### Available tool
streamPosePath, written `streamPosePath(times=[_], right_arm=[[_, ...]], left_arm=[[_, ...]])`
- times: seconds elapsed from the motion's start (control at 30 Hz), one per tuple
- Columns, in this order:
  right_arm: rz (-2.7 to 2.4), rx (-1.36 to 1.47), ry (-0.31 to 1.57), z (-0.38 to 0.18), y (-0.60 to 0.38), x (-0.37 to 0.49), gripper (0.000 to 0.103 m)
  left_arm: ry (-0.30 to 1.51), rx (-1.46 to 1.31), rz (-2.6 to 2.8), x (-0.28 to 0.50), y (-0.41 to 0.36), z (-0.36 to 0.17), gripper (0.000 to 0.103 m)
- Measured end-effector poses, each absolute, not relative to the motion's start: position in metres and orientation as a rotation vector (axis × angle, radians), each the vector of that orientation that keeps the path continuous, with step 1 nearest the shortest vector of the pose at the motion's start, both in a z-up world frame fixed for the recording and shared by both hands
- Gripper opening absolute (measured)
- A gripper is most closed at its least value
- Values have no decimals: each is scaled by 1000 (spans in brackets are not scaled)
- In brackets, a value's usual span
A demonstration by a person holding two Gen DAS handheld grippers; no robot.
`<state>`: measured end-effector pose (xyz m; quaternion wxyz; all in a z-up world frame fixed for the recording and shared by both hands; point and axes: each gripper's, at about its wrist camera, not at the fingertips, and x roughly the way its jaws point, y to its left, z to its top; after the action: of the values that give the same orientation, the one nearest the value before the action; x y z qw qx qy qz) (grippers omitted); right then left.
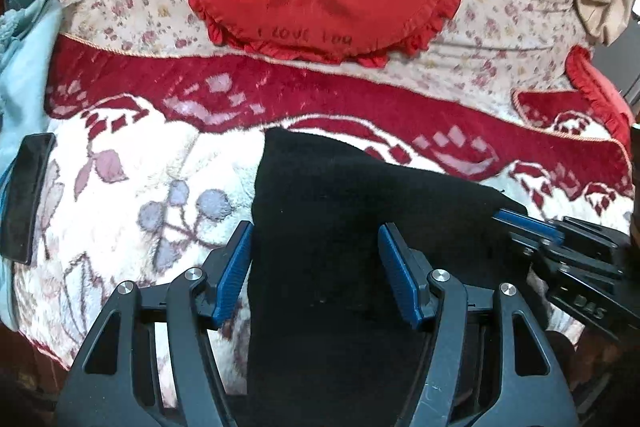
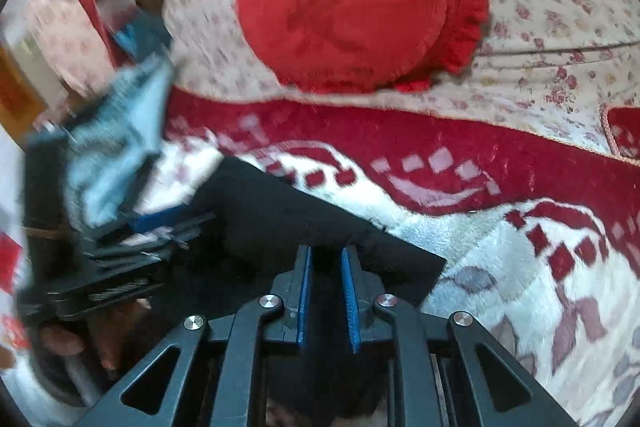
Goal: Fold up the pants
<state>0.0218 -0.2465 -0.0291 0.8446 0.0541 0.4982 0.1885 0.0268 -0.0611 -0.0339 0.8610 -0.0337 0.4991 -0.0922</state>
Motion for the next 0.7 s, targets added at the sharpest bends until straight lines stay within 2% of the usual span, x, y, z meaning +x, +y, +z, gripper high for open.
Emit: streamPosePath(times=[0.1, 0.23, 0.5, 0.7], right_arm=[[387, 153, 1055, -45, -250, 39, 14], [387, 167, 1068, -43, -252, 45, 14], [440, 117, 1076, -8, -247, -6, 14], [418, 58, 1159, -26, -244, -37, 14]], left_arm=[[1066, -101, -195, 34, -60, -43, 68], [1073, -121, -201, 32, -57, -41, 69], [1052, -94, -237, -7, -53, -20, 69], [1070, -48, -260, -35, -57, -25, 69]])
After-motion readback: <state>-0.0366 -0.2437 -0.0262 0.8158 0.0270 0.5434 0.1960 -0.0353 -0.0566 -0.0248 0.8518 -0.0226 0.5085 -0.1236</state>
